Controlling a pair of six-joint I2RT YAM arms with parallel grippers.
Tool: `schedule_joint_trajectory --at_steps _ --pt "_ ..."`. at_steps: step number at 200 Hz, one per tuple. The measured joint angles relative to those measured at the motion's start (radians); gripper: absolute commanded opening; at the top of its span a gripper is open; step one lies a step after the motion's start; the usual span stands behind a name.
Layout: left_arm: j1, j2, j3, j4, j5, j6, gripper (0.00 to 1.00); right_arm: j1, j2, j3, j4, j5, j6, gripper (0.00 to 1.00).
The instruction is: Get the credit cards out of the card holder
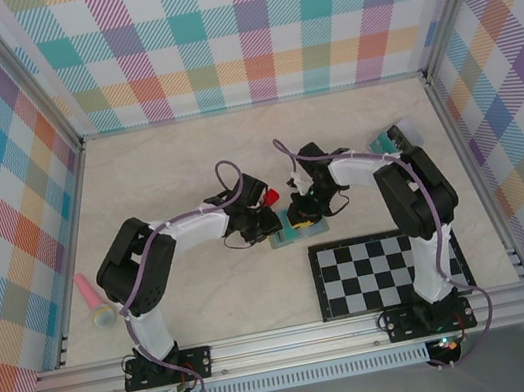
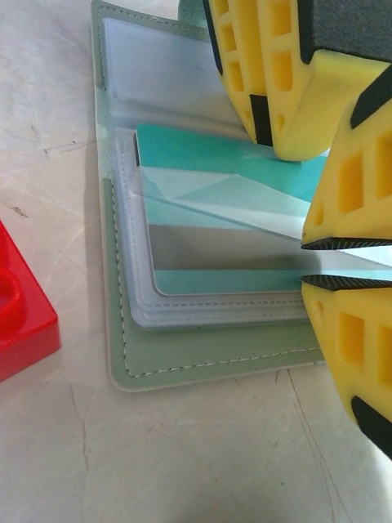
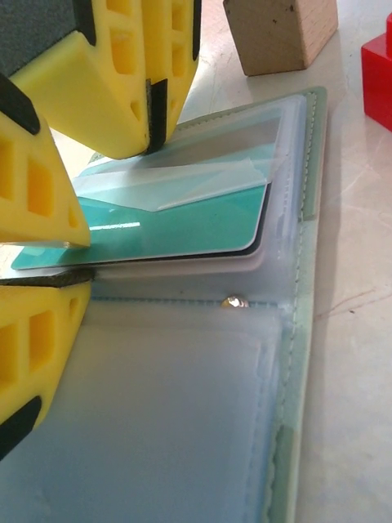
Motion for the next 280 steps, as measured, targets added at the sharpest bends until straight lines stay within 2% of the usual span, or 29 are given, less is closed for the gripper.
schedule_joint_trajectory --at_steps 59,113,156,180,215,280 --pt "0.0 -0.005 -0.019 0.027 0.007 -0.012 0.17 -0.003 0.0 0.0 0.0 -0.021 -0.006 0.15" --pt "0.001 -0.022 -0.055 0.066 0.013 -0.042 0.16 -0.005 0.0 0.0 -0.005 -0.024 -0.01 0.0" --pt "0.001 -0.033 -0.058 0.064 0.013 -0.042 0.26 0.0 0.0 0.009 -0.019 -0.006 -0.019 0.0" --pt "0.0 -0.048 -0.056 0.012 0.005 -0.029 0.28 0.004 -0.002 0.014 -0.034 0.021 -0.037 0.0" --pt "0.001 -0.07 -0.045 -0.038 -0.01 -0.01 0.23 0.004 -0.018 0.018 -0.068 0.076 -0.054 0.0" --pt "0.001 -0.07 -0.043 0.008 0.027 0.005 0.16 0.004 -0.025 0.025 -0.09 0.114 -0.063 0.0"
